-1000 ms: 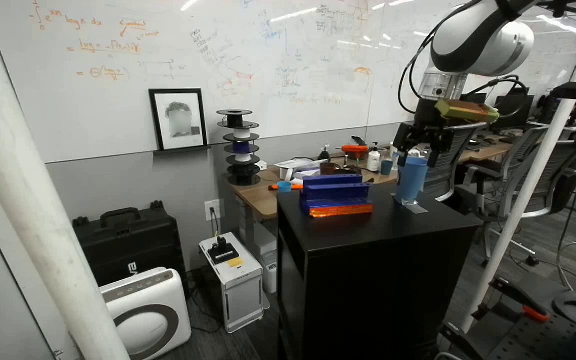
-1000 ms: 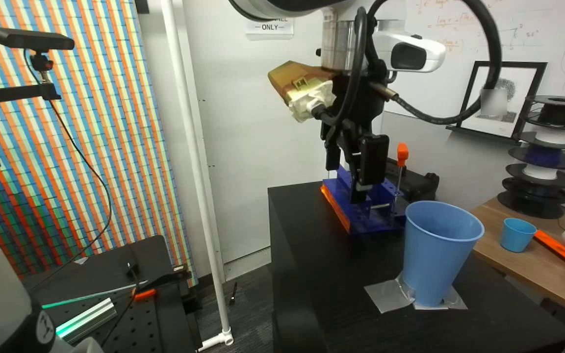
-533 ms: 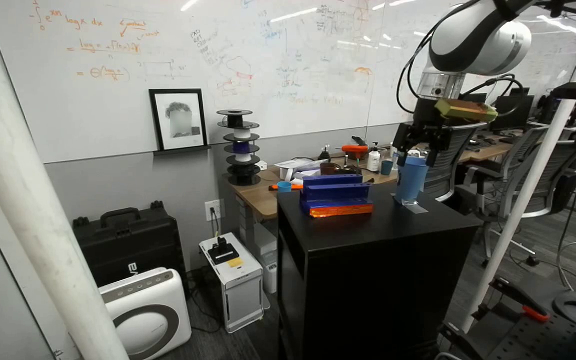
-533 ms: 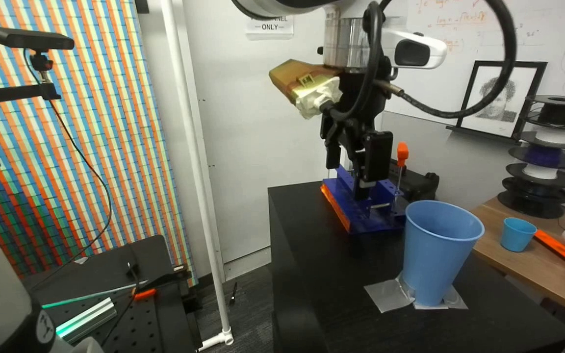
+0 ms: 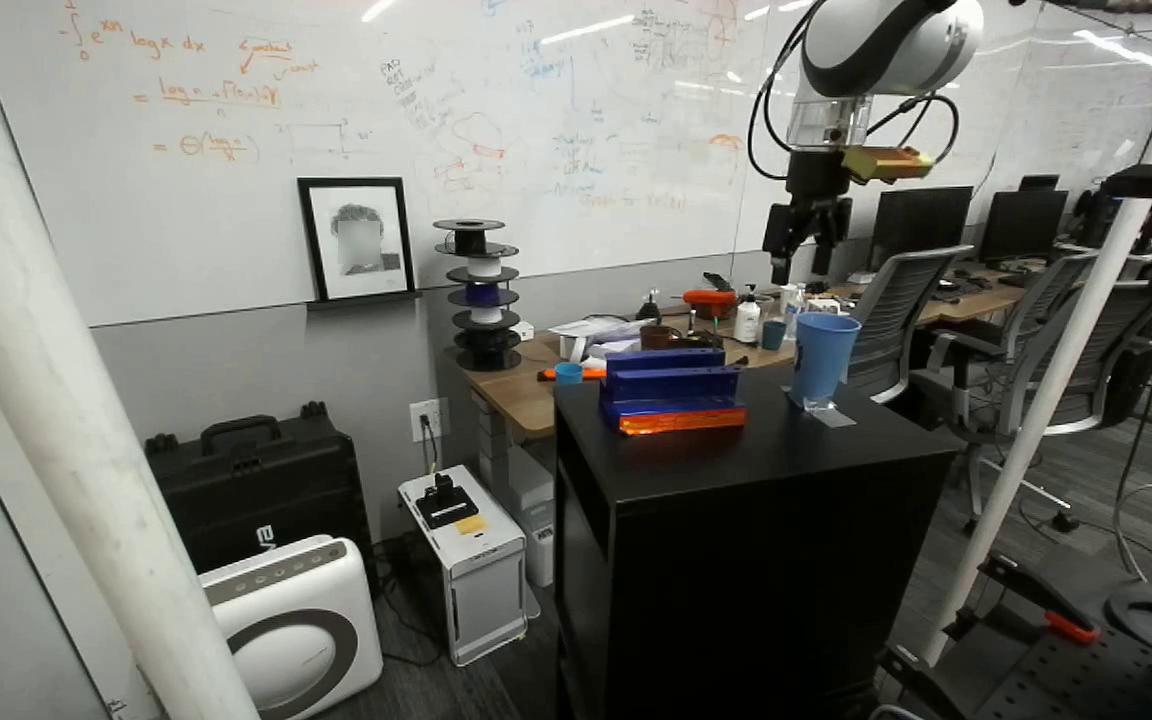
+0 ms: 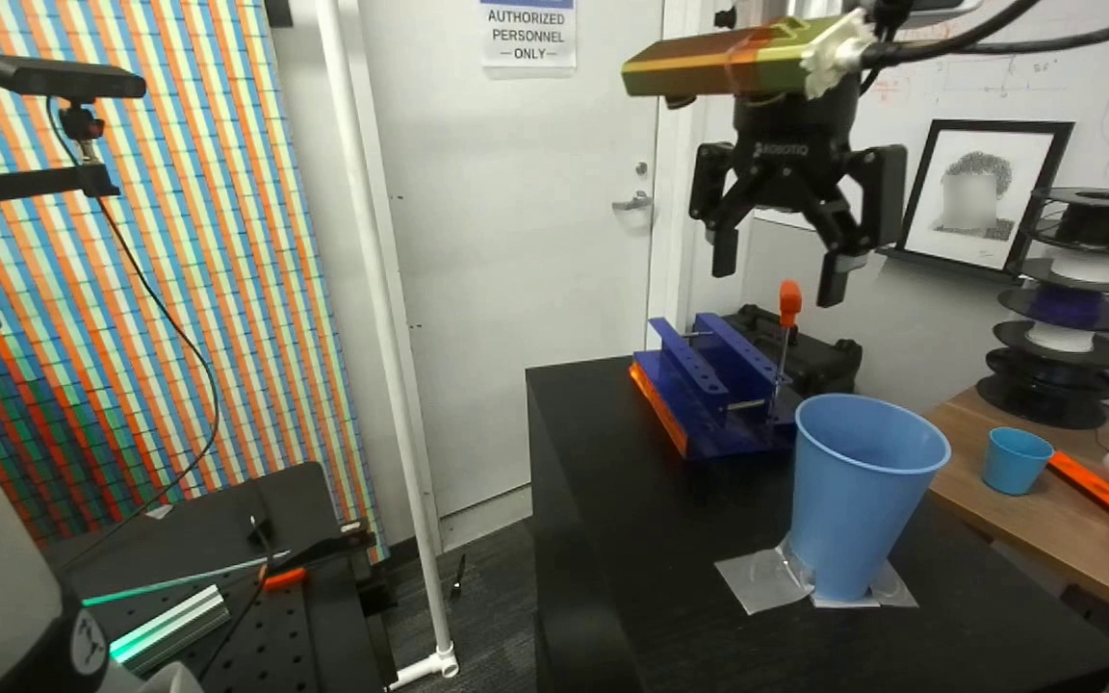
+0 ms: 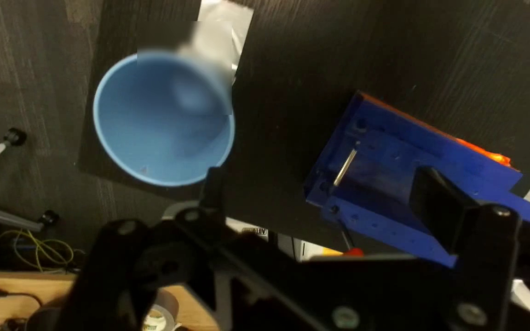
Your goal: Put the metal object with the orange handle in the blue cup
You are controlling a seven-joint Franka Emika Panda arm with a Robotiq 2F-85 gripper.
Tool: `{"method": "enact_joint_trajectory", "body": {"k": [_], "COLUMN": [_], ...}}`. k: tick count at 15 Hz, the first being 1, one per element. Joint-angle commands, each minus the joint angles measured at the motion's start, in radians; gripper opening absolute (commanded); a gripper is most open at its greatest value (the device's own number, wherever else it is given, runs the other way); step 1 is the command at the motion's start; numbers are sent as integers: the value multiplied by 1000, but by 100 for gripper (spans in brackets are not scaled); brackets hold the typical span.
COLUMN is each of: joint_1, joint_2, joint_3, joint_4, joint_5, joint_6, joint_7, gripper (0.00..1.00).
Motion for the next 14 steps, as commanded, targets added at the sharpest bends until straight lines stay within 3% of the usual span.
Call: {"method": "enact_joint_trajectory", "body": {"k": [1,7,14], "joint_1": [-3,-1,-2], "joint_2": [152,342,417], "joint_3": [-3,41,102], "joint_4": [191,371,473], "joint_5": [-48,-5,-12], "joint_6": [-20,-32,-73], "joint_7": [-104,-246,-356], "gripper": [100,100,100]}}
